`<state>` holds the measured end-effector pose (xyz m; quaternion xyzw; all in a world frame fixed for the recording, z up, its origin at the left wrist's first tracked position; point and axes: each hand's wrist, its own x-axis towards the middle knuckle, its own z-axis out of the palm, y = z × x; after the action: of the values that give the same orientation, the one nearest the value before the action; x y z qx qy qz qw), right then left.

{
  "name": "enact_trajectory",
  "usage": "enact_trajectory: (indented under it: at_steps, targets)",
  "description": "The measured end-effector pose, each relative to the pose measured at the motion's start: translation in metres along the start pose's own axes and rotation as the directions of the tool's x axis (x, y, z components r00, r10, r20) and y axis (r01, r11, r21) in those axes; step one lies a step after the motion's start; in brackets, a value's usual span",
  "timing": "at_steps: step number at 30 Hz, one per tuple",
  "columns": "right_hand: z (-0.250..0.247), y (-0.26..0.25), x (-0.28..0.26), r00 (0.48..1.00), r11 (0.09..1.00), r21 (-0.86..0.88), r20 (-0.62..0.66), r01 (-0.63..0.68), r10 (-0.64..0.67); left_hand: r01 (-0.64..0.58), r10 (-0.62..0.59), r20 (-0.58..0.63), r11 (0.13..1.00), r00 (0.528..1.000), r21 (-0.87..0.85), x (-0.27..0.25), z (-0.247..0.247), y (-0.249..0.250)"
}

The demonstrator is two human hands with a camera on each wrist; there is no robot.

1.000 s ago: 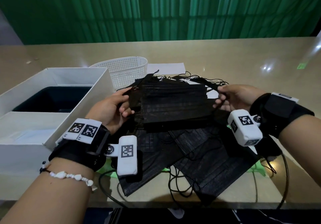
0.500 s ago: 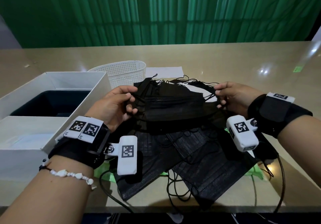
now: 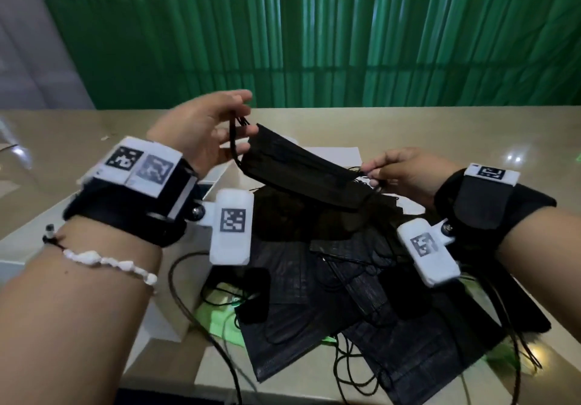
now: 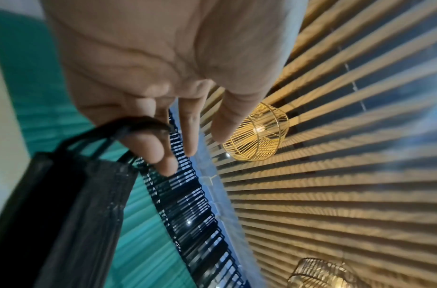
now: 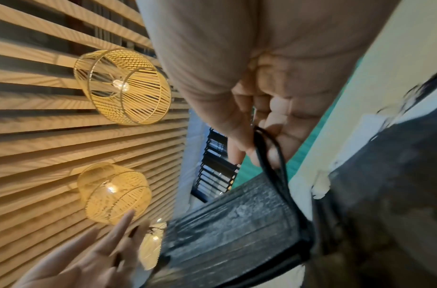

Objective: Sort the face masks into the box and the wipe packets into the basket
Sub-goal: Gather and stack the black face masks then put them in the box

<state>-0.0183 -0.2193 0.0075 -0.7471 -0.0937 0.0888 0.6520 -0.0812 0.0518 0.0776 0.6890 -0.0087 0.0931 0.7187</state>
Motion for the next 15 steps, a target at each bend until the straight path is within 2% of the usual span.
enact_trajectory:
  at_steps: [3, 7, 11, 15]
  targets:
    - [0.044, -0.027, 0.009, 0.992, 0.996, 0.086, 0.119, 0.034, -0.044, 0.020, -0.013, -0.057, 0.992, 0.998, 0.121, 0.011, -0.031, 0.032]
    - [0.100, -0.052, 0.020, 0.971, 0.977, 0.213, 0.231, 0.007, -0.057, 0.127, -0.093, -0.189, 0.976, 0.978, 0.176, 0.022, -0.089, 0.057]
    - [0.149, -0.062, 0.031, 0.947, 0.992, 0.123, 0.321, -0.040, -0.002, 0.267, -0.190, -0.307, 0.936, 0.933, 0.231, 0.032, -0.139, 0.064]
    - [0.179, -0.063, 0.039, 0.939, 0.994, 0.064, 0.339, -0.092, 0.065, 0.360, -0.248, -0.361, 0.888, 0.899, 0.286, 0.043, -0.166, 0.052]
